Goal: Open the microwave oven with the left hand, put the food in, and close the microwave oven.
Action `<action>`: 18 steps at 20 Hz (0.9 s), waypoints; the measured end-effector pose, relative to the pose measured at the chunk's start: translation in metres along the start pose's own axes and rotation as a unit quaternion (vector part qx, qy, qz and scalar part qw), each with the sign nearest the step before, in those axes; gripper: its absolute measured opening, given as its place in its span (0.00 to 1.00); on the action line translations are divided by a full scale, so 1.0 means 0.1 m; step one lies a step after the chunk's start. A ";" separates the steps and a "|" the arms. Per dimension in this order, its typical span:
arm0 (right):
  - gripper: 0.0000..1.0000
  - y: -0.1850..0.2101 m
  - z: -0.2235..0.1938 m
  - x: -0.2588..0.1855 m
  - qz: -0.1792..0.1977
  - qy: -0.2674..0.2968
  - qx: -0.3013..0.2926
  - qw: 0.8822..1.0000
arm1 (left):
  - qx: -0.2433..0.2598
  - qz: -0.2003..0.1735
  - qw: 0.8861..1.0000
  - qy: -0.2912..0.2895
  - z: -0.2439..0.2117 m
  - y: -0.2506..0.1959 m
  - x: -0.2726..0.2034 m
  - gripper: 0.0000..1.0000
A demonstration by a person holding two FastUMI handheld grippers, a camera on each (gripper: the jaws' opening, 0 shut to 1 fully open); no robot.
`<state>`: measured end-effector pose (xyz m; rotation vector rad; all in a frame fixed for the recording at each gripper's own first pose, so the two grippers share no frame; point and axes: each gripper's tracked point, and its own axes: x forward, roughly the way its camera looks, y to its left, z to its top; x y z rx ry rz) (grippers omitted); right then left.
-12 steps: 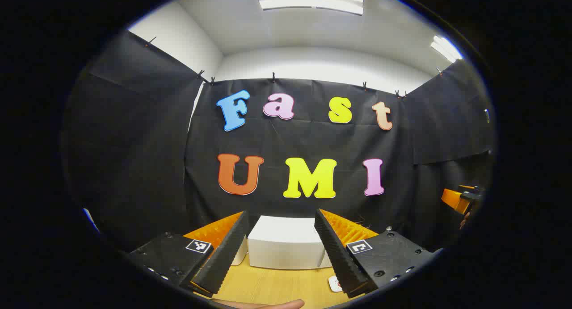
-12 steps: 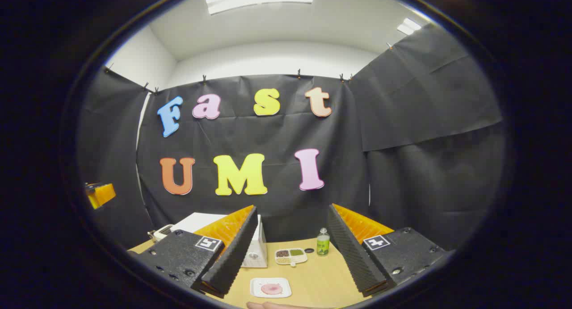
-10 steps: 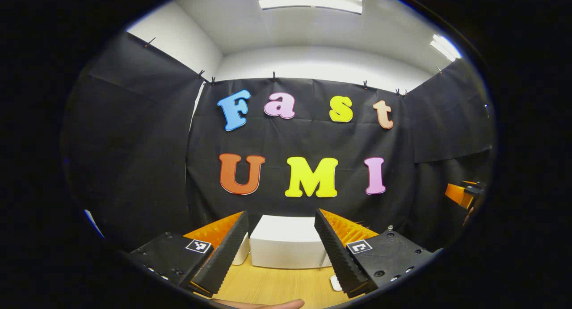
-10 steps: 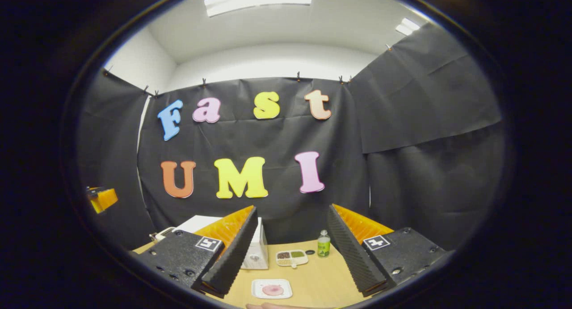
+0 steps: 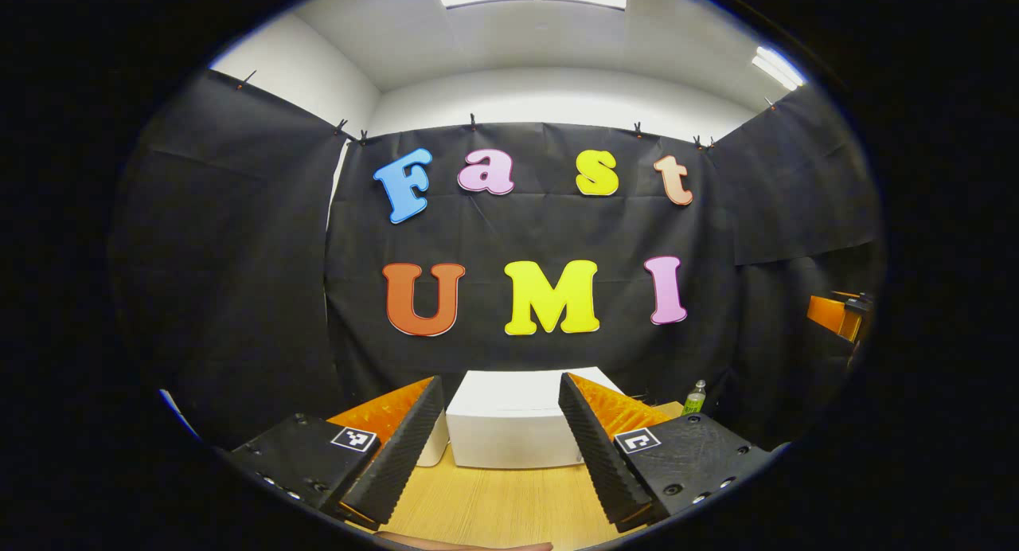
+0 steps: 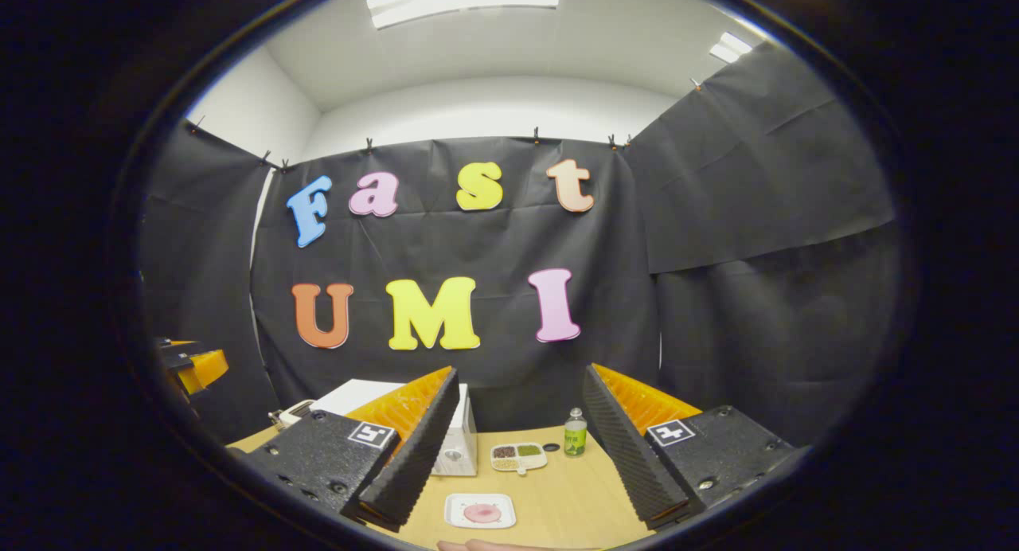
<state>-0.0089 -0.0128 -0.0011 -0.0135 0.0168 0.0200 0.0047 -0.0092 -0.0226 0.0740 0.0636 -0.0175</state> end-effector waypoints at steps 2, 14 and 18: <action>1.00 -0.08 -0.05 0.01 -0.007 0.005 -0.002 1.000 | -0.004 0.007 1.000 0.000 -0.02 0.00 0.01 0.92; 0.90 -0.44 -0.26 0.04 -0.014 0.015 0.004 1.000 | -0.039 -0.025 0.998 0.041 -0.63 -0.43 0.68 0.93; 0.91 -0.51 -0.40 0.05 0.001 0.025 0.022 0.999 | -0.027 -0.056 0.996 0.062 -1.15 -0.78 1.09 0.92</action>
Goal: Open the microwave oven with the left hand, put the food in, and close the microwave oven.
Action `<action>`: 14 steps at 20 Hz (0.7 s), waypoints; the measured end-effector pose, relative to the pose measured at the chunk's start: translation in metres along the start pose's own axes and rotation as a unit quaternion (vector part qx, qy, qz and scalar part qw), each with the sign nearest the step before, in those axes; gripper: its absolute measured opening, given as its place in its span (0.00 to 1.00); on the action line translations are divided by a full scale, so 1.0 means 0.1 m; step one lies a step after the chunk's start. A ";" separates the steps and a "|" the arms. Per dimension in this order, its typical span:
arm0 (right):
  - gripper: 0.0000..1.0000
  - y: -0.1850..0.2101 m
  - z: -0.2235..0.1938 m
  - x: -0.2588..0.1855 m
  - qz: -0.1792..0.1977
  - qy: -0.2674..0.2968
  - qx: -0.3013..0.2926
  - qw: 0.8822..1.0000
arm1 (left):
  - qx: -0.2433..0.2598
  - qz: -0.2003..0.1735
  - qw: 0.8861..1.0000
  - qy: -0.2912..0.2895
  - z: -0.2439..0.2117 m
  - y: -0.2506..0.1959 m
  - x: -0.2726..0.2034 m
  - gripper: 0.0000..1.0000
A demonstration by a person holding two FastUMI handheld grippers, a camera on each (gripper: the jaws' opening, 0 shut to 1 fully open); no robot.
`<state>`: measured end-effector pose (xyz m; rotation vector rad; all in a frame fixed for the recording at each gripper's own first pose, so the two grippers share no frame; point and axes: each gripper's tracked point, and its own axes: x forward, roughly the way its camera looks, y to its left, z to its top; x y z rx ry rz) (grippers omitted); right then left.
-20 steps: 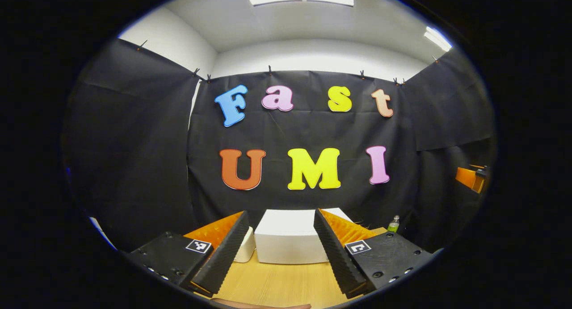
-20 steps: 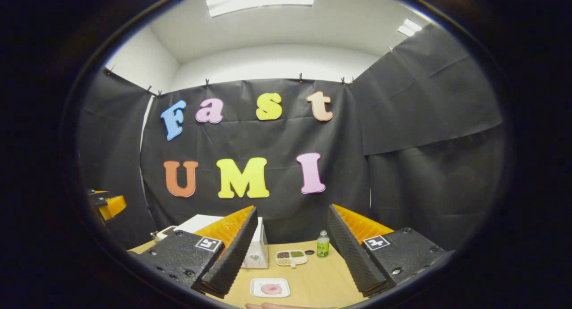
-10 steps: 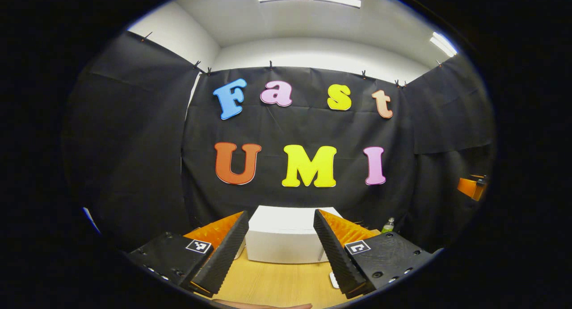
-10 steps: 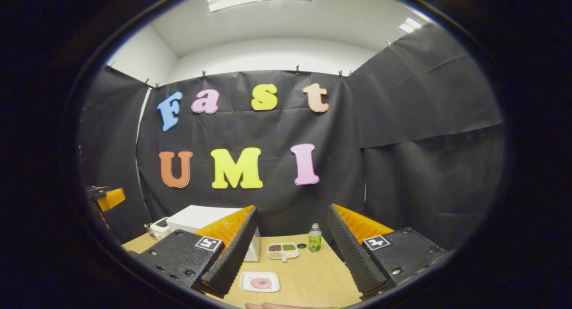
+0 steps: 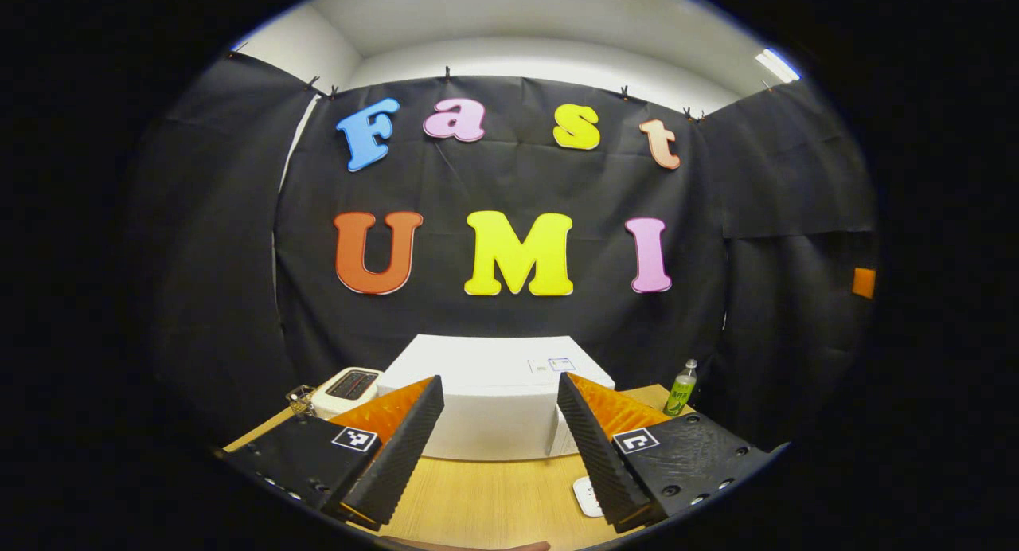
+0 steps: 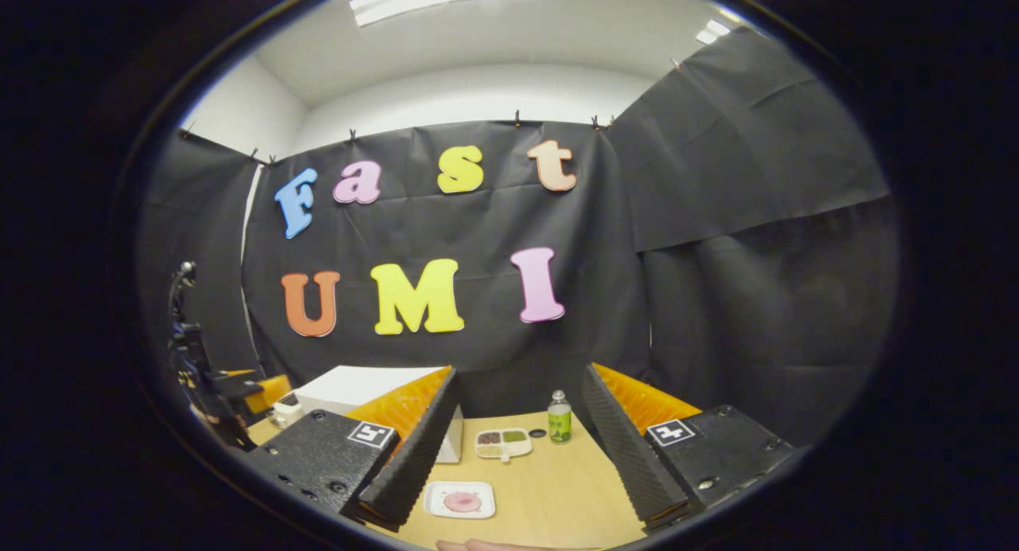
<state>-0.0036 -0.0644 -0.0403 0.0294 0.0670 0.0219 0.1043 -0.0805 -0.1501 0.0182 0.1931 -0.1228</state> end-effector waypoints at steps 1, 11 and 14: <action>1.00 -0.04 -0.03 0.01 0.001 0.000 0.000 1.000 | -0.003 -0.003 1.000 0.004 -0.12 -0.06 0.12 0.90; 1.00 -0.31 -0.12 0.08 0.003 -0.040 -0.009 0.999 | 0.026 -0.043 0.999 0.015 -1.29 -0.79 1.23 0.90; 1.00 -0.34 -0.28 0.10 0.006 -0.025 -0.016 1.000 | 0.013 -0.047 0.999 0.017 -1.56 -0.91 1.51 0.89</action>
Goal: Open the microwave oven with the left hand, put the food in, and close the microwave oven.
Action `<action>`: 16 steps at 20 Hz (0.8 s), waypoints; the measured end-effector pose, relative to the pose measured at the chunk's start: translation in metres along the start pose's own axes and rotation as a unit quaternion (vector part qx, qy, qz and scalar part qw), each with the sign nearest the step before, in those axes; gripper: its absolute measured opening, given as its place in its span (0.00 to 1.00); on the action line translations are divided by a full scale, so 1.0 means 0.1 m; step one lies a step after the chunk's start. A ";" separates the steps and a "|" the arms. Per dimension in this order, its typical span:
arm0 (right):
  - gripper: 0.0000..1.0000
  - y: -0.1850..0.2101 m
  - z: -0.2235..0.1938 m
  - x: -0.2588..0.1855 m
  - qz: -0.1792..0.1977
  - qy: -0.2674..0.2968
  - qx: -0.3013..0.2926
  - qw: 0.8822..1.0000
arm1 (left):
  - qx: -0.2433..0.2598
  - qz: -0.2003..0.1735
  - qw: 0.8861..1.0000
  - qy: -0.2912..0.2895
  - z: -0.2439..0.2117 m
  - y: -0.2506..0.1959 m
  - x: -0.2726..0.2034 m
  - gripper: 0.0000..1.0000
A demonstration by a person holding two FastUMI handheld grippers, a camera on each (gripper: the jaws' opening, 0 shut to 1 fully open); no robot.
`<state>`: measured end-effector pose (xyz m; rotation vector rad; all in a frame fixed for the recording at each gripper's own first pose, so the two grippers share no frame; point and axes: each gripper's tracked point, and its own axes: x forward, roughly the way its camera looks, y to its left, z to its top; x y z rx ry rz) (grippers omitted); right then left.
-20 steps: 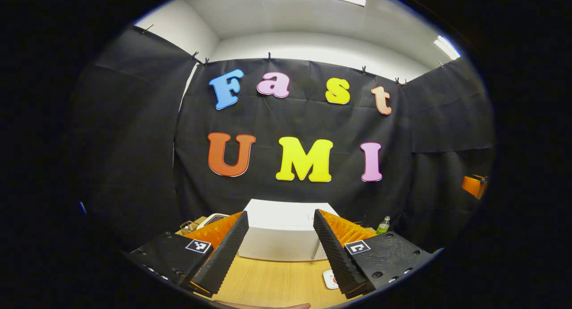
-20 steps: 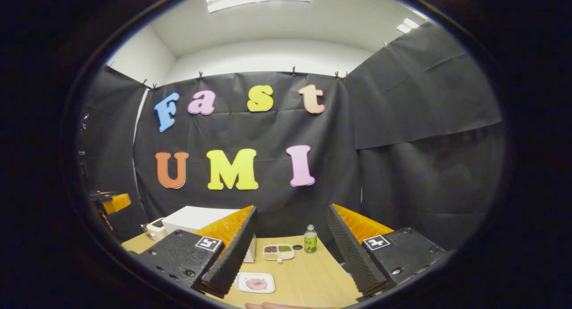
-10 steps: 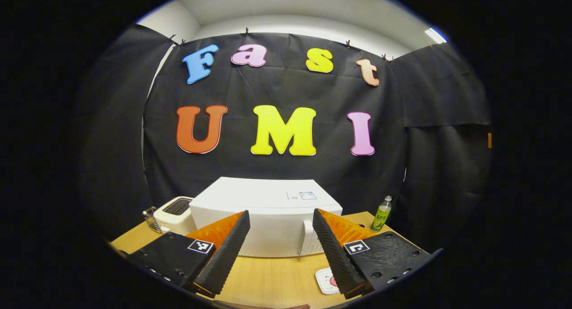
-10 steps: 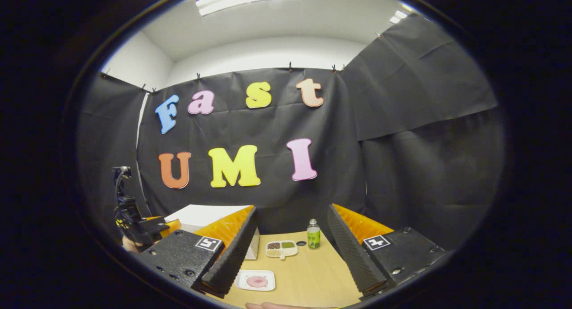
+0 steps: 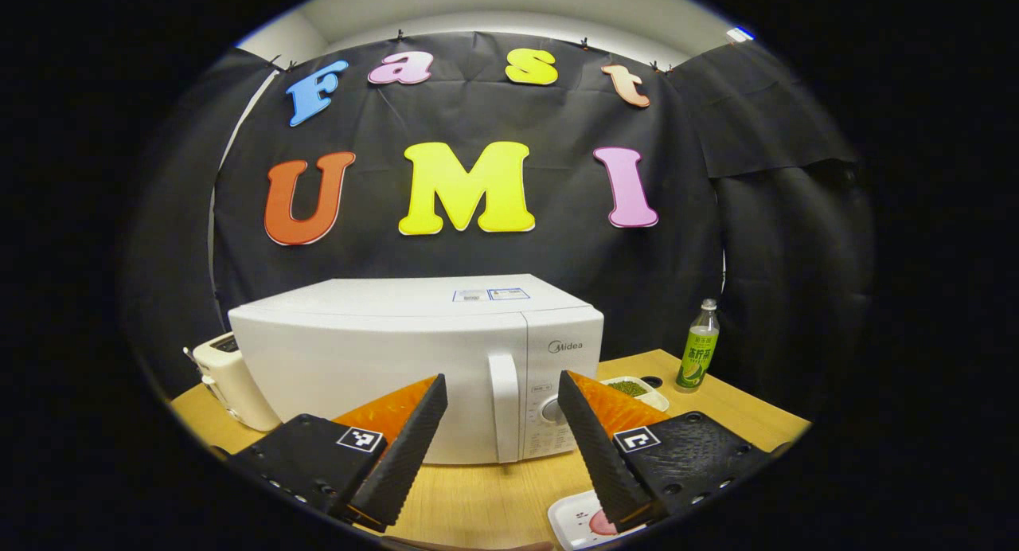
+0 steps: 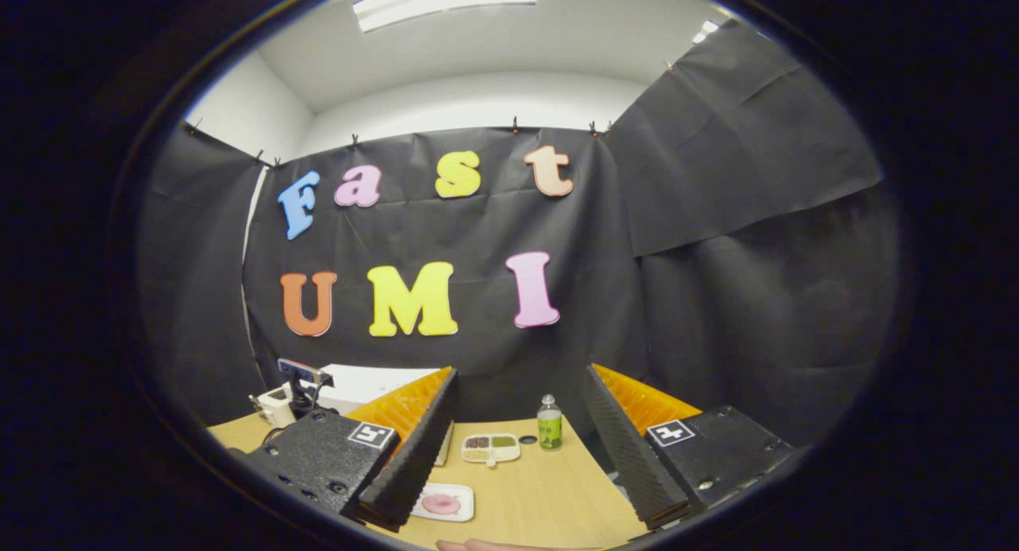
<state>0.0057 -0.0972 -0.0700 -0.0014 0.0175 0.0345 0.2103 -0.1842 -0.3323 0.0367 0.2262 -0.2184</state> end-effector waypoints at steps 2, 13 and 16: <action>1.00 -0.01 0.07 0.04 0.002 -0.021 -0.019 1.000 | -0.010 0.004 1.000 -0.003 -0.07 -0.01 0.11 0.89; 1.00 -0.14 0.02 0.11 0.003 -0.073 -0.024 0.997 | -0.010 0.084 0.996 -0.032 -0.25 0.26 0.50 0.72; 1.00 -0.26 0.01 0.10 -0.004 -0.091 0.002 0.996 | 0.013 0.082 0.996 -0.024 -0.33 0.15 0.54 0.49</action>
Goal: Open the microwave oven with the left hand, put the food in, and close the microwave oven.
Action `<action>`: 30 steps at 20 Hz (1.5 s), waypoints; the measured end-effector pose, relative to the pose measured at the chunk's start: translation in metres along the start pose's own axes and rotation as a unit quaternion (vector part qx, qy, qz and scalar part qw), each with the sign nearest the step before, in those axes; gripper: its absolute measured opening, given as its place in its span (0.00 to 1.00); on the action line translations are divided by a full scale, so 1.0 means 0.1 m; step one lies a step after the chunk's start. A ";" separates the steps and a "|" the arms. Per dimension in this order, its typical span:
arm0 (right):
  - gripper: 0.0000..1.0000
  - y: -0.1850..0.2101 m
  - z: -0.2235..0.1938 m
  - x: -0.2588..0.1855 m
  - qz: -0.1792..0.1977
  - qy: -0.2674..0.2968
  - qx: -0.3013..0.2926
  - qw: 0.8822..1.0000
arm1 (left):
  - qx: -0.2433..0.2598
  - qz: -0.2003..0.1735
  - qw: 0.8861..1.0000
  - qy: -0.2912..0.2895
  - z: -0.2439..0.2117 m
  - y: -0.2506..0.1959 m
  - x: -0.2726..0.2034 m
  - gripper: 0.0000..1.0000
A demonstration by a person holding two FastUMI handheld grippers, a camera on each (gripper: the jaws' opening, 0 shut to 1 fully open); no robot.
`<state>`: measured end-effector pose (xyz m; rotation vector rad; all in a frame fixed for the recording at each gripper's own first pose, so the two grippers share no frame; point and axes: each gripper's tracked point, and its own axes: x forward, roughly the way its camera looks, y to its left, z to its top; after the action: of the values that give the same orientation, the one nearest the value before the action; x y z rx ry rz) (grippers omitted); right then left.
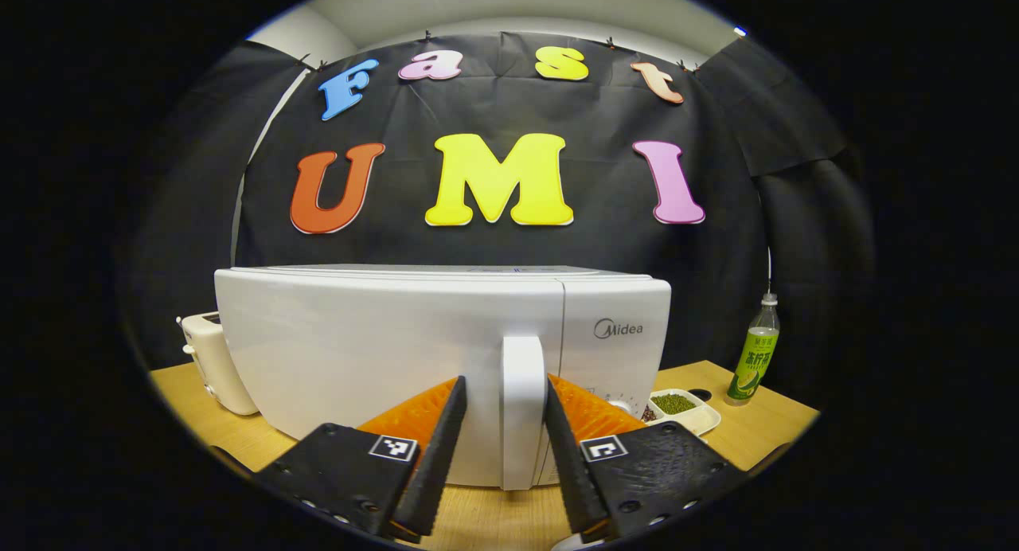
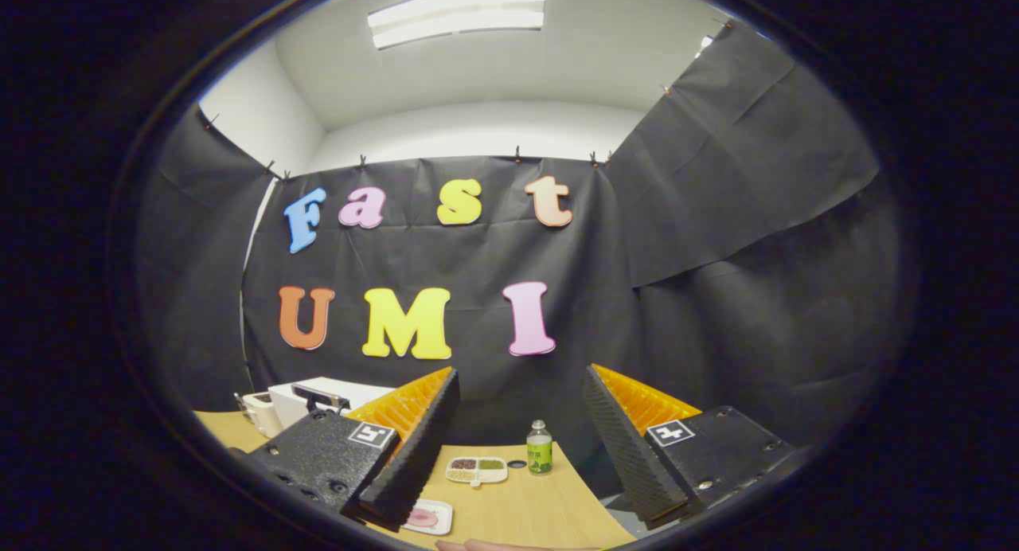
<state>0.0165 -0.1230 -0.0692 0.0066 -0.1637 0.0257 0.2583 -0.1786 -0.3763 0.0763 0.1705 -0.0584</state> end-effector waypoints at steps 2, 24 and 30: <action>1.00 -0.02 -0.10 0.01 -0.002 0.005 0.010 1.000 | 0.020 0.008 1.000 0.012 -0.07 -0.04 -0.03 0.20; 0.99 -0.23 -0.49 0.14 -0.016 0.039 0.036 0.998 | -0.019 -0.023 0.999 0.036 -0.11 -0.04 -0.09 0.04; 0.99 -0.27 -0.50 0.08 -0.015 0.035 0.031 0.999 | 0.014 -0.042 0.999 0.003 -0.08 0.04 -0.52 0.03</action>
<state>0.0334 -0.1490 -0.1176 0.0704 -0.0920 0.0004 0.2057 -0.1711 -0.3745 0.0969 0.1795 -0.1442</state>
